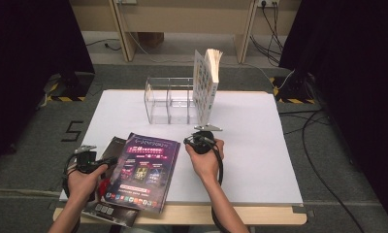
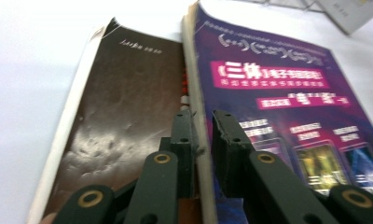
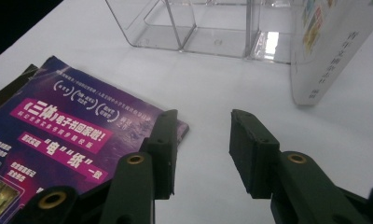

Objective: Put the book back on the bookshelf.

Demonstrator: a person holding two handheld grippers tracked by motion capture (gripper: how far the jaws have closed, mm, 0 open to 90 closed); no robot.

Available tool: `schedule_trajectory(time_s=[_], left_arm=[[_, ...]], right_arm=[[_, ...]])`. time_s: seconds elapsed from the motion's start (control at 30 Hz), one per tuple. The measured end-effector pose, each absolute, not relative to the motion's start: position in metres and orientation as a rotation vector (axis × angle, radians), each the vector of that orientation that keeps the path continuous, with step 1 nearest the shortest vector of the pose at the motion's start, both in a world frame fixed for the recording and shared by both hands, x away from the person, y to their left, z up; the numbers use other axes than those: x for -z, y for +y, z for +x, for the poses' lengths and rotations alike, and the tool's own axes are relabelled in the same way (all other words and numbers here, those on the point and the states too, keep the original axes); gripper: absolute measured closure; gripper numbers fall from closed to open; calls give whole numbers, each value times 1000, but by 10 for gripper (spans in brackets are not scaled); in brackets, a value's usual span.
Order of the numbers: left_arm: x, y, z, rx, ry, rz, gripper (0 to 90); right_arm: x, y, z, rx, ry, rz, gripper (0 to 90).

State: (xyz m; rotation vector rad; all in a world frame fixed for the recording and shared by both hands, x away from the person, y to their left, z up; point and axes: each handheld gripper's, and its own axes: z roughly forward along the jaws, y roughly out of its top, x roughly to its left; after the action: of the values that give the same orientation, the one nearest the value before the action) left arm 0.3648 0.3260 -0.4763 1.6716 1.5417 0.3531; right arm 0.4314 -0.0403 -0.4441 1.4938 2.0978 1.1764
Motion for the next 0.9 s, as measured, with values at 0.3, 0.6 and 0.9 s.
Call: schedule_trajectory(time_s=[0.3,0.6,0.9], left_arm=[[480,324,370,-342,1555,1721,820],[482,323,375,-361,1566,1788,838],[481,317,374,-392,1537,1843,895]], right_arm=[[450,-35,435,-1154,2127,1502,615],[455,-30,438,-1125,2159,1507,611],[459,-31,440,-1093,2176,1502,608]])
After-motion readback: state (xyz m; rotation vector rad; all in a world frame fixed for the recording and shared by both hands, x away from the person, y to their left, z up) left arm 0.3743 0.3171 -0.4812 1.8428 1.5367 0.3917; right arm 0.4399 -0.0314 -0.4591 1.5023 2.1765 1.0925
